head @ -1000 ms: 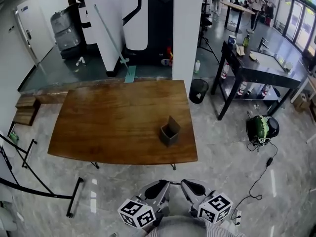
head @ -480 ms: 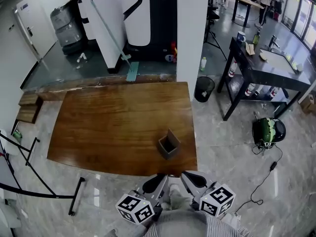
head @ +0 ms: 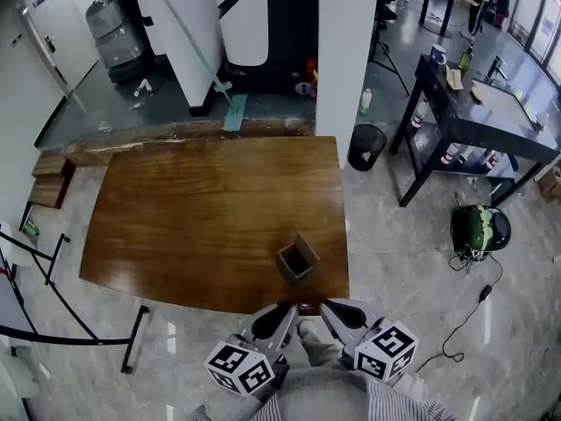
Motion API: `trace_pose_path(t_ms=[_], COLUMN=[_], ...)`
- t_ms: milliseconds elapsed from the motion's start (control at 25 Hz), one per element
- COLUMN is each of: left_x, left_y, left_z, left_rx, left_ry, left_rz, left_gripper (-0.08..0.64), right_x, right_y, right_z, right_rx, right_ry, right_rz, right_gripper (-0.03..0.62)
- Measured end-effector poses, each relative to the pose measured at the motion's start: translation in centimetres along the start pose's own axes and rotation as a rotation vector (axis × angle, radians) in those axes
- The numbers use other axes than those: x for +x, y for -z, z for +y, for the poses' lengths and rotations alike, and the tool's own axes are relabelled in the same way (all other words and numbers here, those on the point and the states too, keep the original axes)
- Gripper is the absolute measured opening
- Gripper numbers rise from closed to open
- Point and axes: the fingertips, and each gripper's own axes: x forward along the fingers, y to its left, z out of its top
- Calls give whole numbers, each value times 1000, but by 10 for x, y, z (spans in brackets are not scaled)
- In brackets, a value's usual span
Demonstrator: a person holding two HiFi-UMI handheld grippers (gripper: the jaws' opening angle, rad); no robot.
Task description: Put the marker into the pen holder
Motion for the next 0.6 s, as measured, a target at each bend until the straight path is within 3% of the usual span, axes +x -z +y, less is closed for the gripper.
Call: trace_pose_path(t_ms=[600], left_x=[17], left_y=[-30], left_z=[20], left_rx=[17], left_ry=[36], left_rz=[28], left_gripper=[51], right_x=[24], right_y=[-9], right_z=[-19], right_rx=[77], right_ry=[49], right_rz=[-6], right_gripper=[-1])
